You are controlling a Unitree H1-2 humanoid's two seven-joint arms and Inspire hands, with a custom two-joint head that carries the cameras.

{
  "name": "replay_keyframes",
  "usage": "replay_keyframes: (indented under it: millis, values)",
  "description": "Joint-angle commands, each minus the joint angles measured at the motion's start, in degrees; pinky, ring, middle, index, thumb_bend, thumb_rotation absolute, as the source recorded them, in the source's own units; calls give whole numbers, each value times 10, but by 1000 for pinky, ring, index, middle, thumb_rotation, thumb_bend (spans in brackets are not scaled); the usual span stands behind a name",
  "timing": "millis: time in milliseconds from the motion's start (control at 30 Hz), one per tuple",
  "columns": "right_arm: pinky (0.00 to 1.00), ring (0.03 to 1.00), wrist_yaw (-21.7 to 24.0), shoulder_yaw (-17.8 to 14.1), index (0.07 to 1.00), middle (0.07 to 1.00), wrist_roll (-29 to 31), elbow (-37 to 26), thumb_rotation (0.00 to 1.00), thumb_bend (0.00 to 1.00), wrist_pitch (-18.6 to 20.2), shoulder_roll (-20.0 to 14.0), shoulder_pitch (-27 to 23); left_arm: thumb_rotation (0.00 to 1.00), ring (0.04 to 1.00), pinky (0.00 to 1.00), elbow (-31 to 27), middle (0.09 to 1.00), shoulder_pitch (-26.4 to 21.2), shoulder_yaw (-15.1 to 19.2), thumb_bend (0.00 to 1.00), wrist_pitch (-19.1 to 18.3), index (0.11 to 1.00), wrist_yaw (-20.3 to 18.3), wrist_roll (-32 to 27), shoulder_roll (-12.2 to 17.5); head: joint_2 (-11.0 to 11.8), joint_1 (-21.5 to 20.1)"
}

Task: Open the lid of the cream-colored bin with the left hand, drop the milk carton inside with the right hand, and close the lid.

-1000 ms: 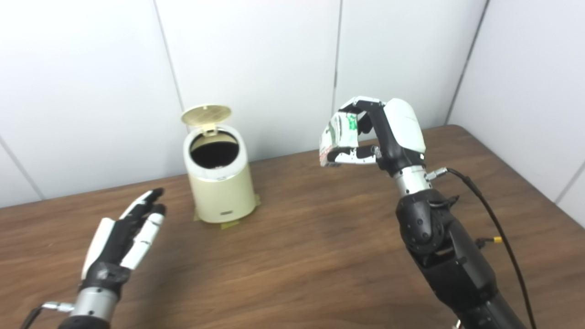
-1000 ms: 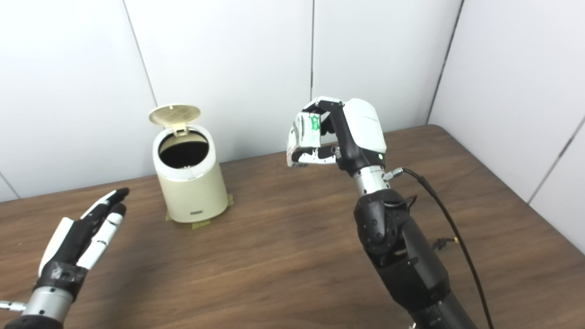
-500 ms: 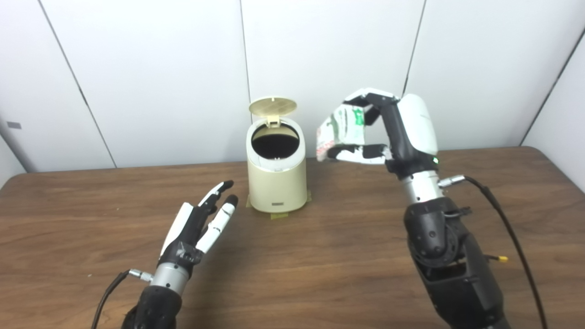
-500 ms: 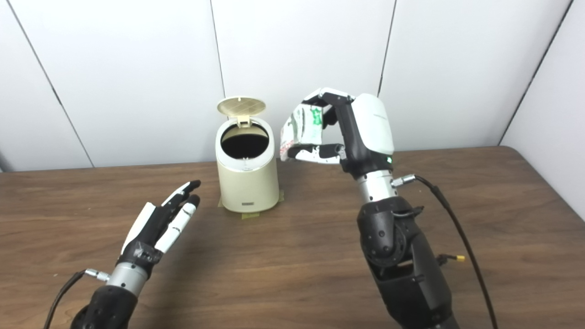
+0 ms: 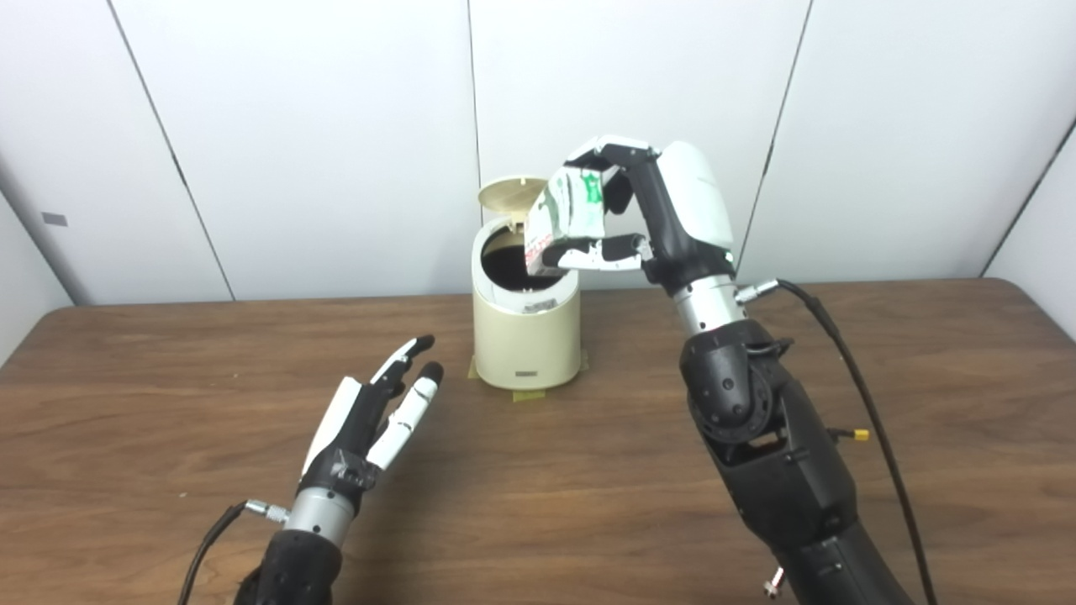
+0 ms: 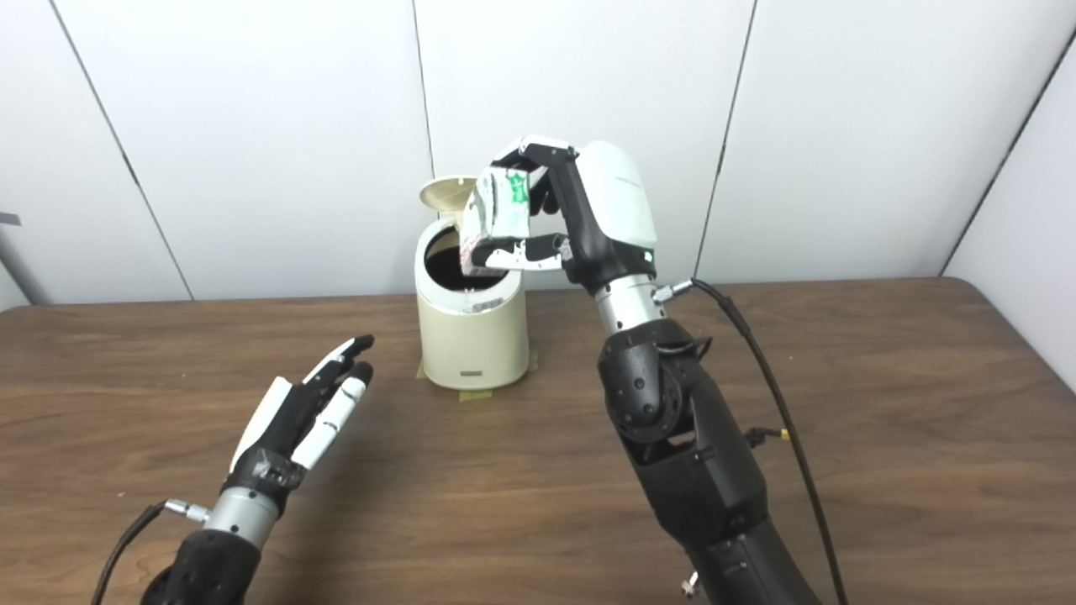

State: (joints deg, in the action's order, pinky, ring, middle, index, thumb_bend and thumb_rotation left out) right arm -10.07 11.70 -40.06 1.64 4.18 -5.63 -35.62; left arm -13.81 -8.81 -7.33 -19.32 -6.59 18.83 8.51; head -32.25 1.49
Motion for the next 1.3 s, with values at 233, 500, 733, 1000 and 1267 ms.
replay_keyframes:
  millis: [233, 500, 733, 1000, 1267]
  values:
    - [355, 386, -66, -6, 500, 525, 17, 69, 0, 515, -54, 33, -63, 966, 982, 945, -24, 985, -10, 1, 537, 10, 939, 11, 8, -7, -3, 9]
    - [338, 393, -91, -9, 496, 513, 31, 125, 0, 499, -76, 44, -79, 968, 982, 940, -44, 976, -12, 4, 552, -3, 937, 10, 25, -4, -4, 19]
    - [348, 392, -106, -12, 492, 511, 40, 168, 0, 499, -79, 44, -88, 952, 971, 922, -55, 972, -6, 4, 526, -8, 932, 5, 20, -7, -10, 24]
    - [335, 390, -121, -7, 488, 519, 38, 188, 0, 498, -89, 41, -85, 954, 971, 933, -56, 967, -3, 1, 527, -3, 925, 5, 18, -8, -11, 22]
    - [326, 391, -132, -5, 495, 517, 33, 202, 0, 497, -92, 32, -84, 949, 981, 941, -65, 974, -1, 0, 524, -6, 932, 3, 22, -5, -15, 22]
